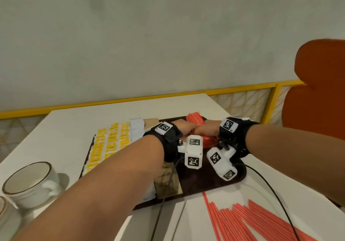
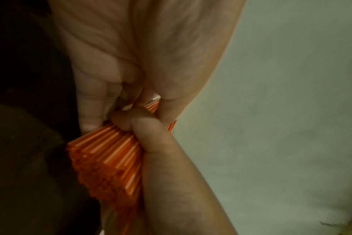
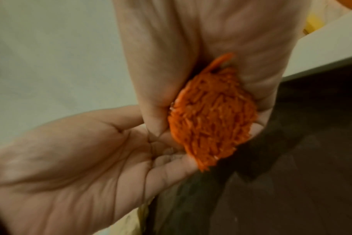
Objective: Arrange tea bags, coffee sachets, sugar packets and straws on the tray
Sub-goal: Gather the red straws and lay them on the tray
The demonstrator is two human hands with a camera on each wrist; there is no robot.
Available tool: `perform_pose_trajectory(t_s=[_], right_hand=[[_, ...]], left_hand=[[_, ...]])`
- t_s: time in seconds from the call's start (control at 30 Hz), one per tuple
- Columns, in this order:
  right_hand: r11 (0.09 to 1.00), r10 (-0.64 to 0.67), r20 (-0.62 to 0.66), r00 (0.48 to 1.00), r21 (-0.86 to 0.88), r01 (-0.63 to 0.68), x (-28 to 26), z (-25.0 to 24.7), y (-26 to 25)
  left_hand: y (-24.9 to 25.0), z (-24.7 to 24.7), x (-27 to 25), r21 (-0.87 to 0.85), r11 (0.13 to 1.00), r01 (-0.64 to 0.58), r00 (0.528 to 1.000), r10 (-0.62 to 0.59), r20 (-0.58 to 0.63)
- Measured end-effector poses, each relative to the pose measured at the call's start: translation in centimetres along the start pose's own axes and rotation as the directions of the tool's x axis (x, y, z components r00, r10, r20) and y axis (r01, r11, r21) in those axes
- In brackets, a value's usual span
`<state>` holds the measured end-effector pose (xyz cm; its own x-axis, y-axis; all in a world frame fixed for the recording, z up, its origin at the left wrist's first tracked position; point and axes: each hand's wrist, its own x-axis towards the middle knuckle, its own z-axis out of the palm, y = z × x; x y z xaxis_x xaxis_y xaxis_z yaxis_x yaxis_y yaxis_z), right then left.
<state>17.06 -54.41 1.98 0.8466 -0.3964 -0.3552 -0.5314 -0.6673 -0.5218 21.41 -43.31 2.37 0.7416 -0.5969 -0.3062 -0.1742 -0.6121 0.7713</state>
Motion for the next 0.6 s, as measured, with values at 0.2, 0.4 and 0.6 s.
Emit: perform_pose_trajectory(t_s=[0.2, 0.4, 0.6], right_hand=[[0.99, 0.014, 0.018, 1.0, -0.137, -0.011, 2.5, -0.3, 0.3], [0.987, 0.001, 0.008, 1.0, -0.158, 0.0, 3.3, -0.7, 0.3], [0.971, -0.014, -0.048, 0.999, -0.241, 0.002, 1.9, -2.8, 0.0]], left_hand=[[-0.2, 0.4, 2.5, -0.033, 0.999, 0.034, 0.999, -0.034, 0.012], [0.0, 0.8, 3.6, -0.136, 0.988, 0.076, 0.996, -0.083, -0.043], [-0.6, 1.1, 4.5, -0.218, 0.972, 0.09, 0.992, -0.108, -0.068]])
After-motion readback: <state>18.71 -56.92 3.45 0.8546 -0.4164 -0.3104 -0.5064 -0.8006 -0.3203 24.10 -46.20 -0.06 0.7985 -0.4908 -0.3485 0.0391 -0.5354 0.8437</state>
